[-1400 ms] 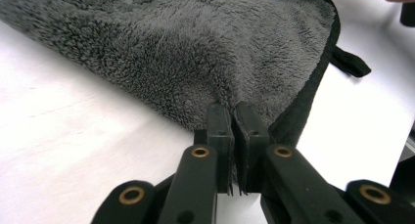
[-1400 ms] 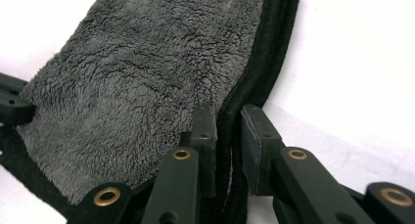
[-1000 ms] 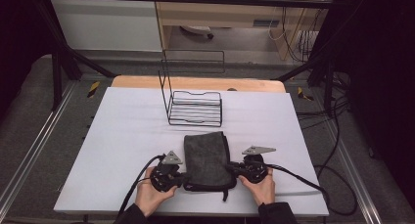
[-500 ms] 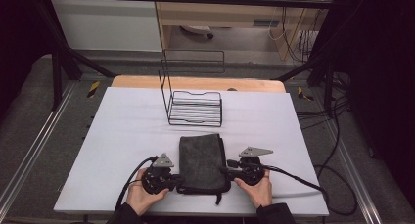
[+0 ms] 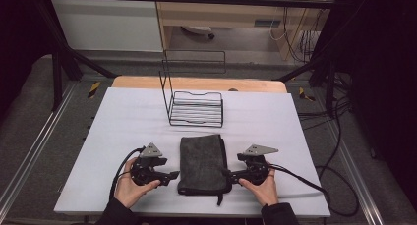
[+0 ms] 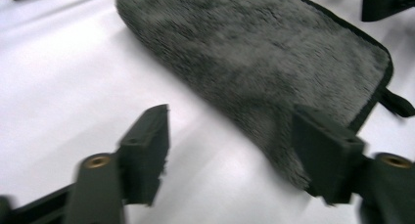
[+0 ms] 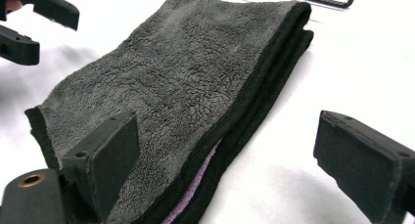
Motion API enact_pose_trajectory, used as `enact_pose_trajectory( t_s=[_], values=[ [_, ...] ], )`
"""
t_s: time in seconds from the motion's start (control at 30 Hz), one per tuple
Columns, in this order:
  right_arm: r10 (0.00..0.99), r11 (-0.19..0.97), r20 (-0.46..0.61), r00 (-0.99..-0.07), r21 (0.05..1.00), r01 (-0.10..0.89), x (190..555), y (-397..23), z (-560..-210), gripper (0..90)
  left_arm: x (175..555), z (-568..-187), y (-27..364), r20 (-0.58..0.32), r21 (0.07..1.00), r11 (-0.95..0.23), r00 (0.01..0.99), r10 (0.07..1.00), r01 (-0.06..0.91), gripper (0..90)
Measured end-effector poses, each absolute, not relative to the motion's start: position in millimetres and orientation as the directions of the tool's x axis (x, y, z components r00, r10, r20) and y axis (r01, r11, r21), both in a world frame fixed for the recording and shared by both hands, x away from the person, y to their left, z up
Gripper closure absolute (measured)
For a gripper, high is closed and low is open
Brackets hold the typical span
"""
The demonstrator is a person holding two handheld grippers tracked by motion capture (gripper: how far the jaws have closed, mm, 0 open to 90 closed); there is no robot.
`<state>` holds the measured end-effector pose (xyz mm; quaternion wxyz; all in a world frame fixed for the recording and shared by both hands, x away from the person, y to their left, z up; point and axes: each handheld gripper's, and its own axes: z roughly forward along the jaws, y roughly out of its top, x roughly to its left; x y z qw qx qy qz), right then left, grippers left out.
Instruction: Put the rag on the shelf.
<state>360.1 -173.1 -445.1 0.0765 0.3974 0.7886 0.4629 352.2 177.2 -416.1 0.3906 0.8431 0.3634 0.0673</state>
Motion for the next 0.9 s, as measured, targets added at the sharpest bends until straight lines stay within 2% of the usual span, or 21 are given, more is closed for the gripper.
enact_pose_trajectory(
  t_s=[0.17,0.3,0.57,0.9],
  values=[
    [0.704,0.266,0.240,-0.668,0.784,0.562,361.4,-178.9,-442.4,4.6,361.7,-409.7,174.3,-0.147,0.708,-0.438,0.722,0.676,0.554,12.1],
    [0.698,0.275,0.238,-0.675,0.782,0.559,361.5,-180.9,-442.4,3.9,373.4,-406.8,169.5,-0.129,0.706,-0.438,0.709,0.694,0.557,8.2],
    [0.705,0.281,0.228,-0.671,0.780,0.560,361.7,-185.9,-443.0,3.0,396.4,-407.1,160.0,-0.109,0.707,-0.421,0.675,0.729,0.569,8.4],
    [0.709,0.284,0.228,-0.667,0.774,0.566,361.3,-186.9,-443.3,3.0,427.7,-408.4,149.7,-0.103,0.714,-0.373,0.615,0.782,0.593,13.6]
  ],
)
